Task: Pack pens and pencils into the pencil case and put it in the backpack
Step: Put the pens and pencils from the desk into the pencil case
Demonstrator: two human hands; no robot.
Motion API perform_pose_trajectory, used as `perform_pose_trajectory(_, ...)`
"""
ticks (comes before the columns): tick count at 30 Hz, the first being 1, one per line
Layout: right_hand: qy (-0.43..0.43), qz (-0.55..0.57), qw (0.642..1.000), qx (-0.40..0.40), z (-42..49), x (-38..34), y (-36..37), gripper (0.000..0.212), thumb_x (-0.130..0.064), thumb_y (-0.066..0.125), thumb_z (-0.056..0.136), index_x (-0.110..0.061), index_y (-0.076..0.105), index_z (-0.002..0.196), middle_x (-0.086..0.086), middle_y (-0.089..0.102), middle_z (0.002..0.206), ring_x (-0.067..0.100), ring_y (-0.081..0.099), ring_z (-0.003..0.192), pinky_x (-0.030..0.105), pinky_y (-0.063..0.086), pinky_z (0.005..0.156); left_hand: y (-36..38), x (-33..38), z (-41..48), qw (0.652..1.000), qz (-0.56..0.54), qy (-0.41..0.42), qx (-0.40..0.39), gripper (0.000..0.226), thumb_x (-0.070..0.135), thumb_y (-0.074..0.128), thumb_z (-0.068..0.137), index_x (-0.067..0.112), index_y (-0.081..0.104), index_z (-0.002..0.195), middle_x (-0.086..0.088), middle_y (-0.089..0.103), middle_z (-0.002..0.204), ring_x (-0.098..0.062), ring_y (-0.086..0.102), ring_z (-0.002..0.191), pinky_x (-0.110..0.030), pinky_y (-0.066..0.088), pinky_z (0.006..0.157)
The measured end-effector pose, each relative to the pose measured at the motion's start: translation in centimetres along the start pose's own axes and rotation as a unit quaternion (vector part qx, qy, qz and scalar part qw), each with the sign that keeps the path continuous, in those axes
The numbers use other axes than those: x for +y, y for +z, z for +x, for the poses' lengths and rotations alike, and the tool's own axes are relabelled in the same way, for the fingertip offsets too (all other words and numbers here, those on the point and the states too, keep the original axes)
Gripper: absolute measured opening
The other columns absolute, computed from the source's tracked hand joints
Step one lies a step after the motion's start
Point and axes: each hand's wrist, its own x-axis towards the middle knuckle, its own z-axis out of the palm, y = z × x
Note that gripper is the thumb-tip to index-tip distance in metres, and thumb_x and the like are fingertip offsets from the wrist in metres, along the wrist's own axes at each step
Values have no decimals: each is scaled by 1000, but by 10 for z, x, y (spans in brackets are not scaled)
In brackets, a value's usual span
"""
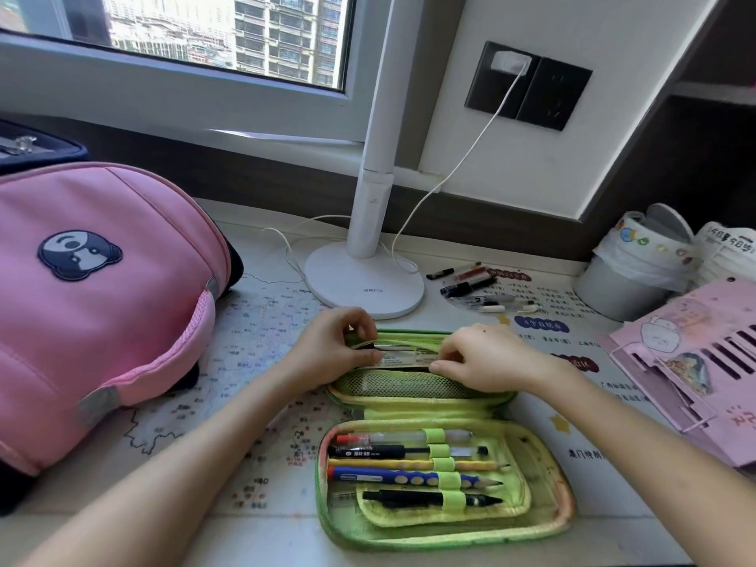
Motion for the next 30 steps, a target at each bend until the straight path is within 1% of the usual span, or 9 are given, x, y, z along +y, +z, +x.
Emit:
perform_pose_trajectory(4,8,-9,999,-44,-3,0,-6,44,-54,46,89,-16,68,90,2,66,78,17,58,69,31,42,57,0,-3,0,999,28,25,-3,27,32,79,66,32,69,92,5,63,90,-17,54,93,-39,46,87)
perform_pose_trajectory(10,26,33,999,-16,-12,-7,-14,21,-35,62,85,-18,62,97,-1,60,104,17,50,100,34,41,83,-3,-5,1,997,57,41,-35,16,47,74,66,45,67,80,14,56,86,-17,48,95,-45,40,92)
perform_pose_trajectory(11,33,43,998,-11,-15,-7,-13,20,-33,61,86,-18,61,99,-1,59,107,17,49,102,34,41,85,-3,-4,2,995,79,47,-46,20,56,68,67,42,69,81,17,54,86,-15,46,97,-45,39,93)
perform_pose_trajectory(14,32,63,997,15,-22,-10,-10,13,-28,57,88,-20,54,97,-3,55,102,17,46,97,30,35,80,-3,0,1,972,208,78,-72,63,75,29,68,36,69,97,22,51,92,-12,41,103,-38,30,91)
perform_pose_trajectory(17,23,73,995,71,-24,-11,0,12,-17,55,87,-23,46,89,-5,45,89,15,35,87,29,26,83,-1,3,-1,954,269,103,-87,78,85,13,64,38,64,101,21,48,97,-11,40,104,-34,23,85)
perform_pose_trajectory(20,19,119,984,133,-24,-9,9,22,-7,55,80,-25,44,86,-6,46,86,17,37,88,31,29,85,5,9,-1,951,286,82,-87,66,80,19,63,40,61,95,17,52,100,-12,39,107,-34,22,85)
perform_pose_trajectory(25,33,251,955,152,-27,1,15,36,-2,57,78,-27,53,105,-10,53,93,12,40,98,31,32,88,7,26,-1,936,335,29,-105,29,61,46,82,33,52,83,11,49,99,-13,41,108,-35,25,90)
perform_pose_trajectory(28,40,348,919,179,-28,12,27,37,-4,64,75,-32,57,99,-16,58,88,12,49,99,37,40,91,7,33,-2,917,381,24,-120,26,58,47,83,33,51,82,9,51,103,-14,41,107,-35,26,91)
perform_pose_trajectory(30,37,400,894,199,-27,13,34,36,-3,67,74,-32,59,95,-15,59,85,10,52,94,39,45,90,7,35,-1,919,374,19,-125,23,57,50,82,34,53,87,8,53,108,-15,42,108,-36,28,93)
